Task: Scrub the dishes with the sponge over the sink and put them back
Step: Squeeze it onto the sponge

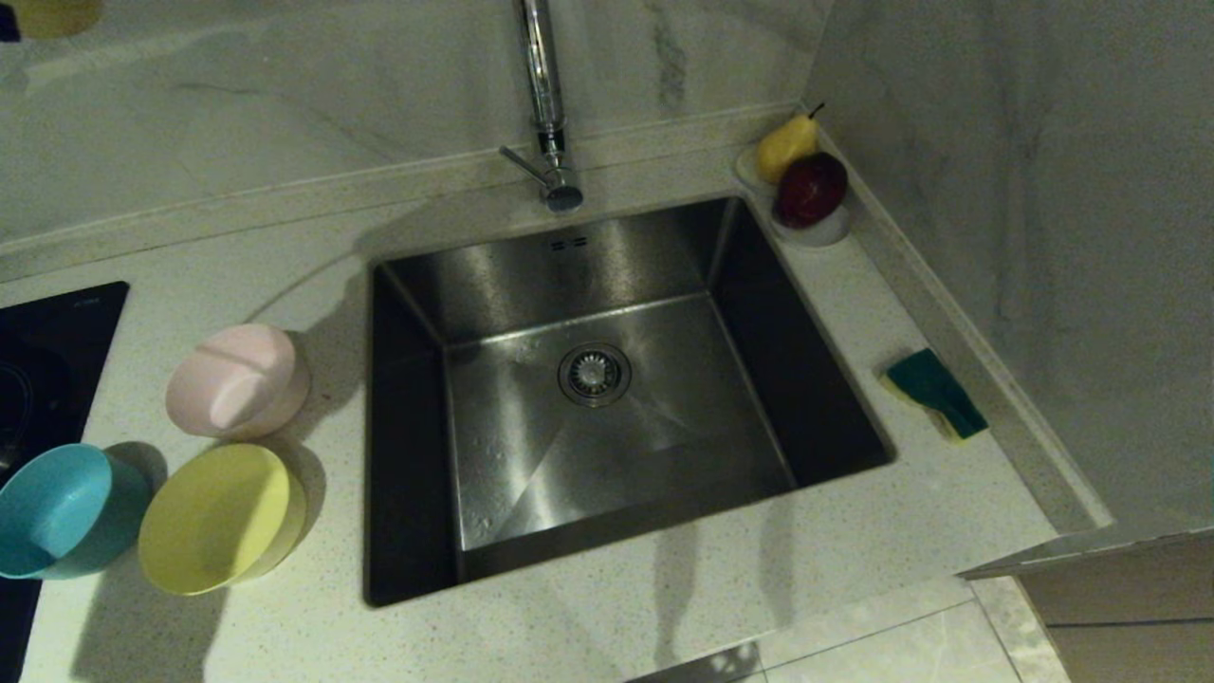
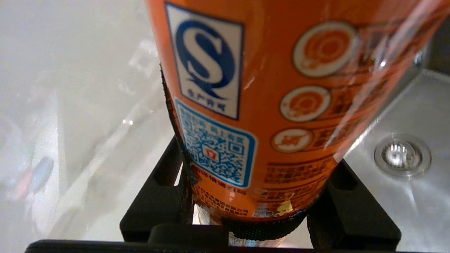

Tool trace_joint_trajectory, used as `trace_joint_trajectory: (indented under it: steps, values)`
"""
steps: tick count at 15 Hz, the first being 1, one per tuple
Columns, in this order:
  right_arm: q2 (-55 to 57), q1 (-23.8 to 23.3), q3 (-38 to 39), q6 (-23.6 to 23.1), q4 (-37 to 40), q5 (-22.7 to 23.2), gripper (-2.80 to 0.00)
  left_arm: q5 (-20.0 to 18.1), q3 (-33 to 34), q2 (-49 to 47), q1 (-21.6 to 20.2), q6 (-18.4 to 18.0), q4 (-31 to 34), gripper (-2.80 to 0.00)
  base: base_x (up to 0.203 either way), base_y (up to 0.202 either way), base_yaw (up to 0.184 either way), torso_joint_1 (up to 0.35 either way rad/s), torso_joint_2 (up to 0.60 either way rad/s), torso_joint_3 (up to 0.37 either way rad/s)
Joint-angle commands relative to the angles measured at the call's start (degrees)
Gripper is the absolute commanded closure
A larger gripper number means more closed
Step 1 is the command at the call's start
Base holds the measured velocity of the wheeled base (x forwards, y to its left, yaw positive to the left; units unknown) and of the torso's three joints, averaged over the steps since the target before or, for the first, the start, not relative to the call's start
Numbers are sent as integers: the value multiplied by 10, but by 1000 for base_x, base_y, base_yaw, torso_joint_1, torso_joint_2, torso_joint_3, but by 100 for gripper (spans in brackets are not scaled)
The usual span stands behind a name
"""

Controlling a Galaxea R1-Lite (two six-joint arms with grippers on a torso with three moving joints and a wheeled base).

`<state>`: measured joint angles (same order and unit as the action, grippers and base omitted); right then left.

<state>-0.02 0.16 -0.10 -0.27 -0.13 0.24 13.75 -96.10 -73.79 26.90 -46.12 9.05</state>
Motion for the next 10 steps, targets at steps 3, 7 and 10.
trace_joint_trajectory:
  steps: [3, 7, 10]
  values:
    - [0, 0, 0, 0, 0, 0, 0, 91, -63, -114, 121, -15, -13, 0, 0, 0, 0, 0, 0, 0]
    - [0, 0, 0, 0, 0, 0, 0, 143, -50, -156, 181, -19, -48, 0, 0, 0, 0, 0, 0, 0]
    - [0, 0, 0, 0, 0, 0, 0, 175, -47, -181, 230, -20, -55, 0, 0, 0, 0, 0, 0, 0]
